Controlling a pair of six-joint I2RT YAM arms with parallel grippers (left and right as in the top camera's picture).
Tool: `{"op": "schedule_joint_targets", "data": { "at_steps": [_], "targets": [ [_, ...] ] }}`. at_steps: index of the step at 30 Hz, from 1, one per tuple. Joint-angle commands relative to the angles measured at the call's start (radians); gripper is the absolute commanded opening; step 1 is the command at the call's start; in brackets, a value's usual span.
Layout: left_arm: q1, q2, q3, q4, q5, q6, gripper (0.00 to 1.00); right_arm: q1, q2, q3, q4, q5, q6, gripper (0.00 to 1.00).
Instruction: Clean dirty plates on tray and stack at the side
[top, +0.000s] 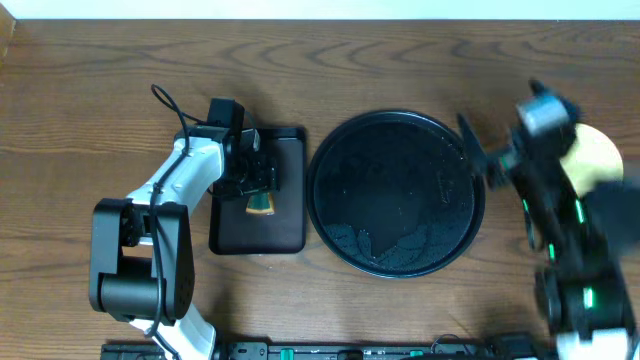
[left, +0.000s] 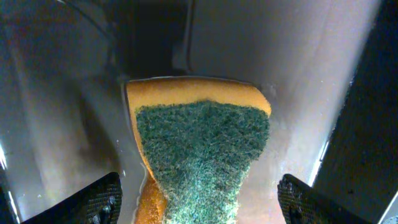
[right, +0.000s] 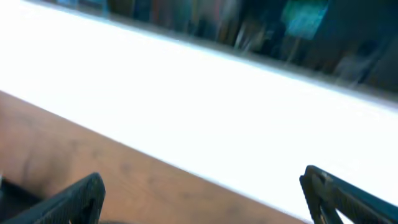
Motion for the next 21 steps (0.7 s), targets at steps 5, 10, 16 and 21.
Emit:
{"op": "schedule_joint_targets", "data": {
  "at_steps": [5,10,16,21],
  "targets": [
    [0.002,0.002,-0.01,-0.003,-0.011,0.005,0.81,-0.047,-0.437,-0.397,0.089,0.095,-0.014,0.99],
    [0.002,0.002,-0.01,-0.003,-0.011,0.005,0.81,-0.053,-0.608,-0.575,0.139,0.109,-0.014,0.99],
    [0.002,0.002,-0.01,-0.003,-0.011,0.005,0.81,-0.053,-0.697,-0.745,0.27,0.078,-0.009,0.99],
    [0.002,0.002,-0.01,-0.003,-0.011,0.005,0.81,-0.06,-0.723,-0.744,0.122,0.074,-0.01,0.99]
  ]
}}
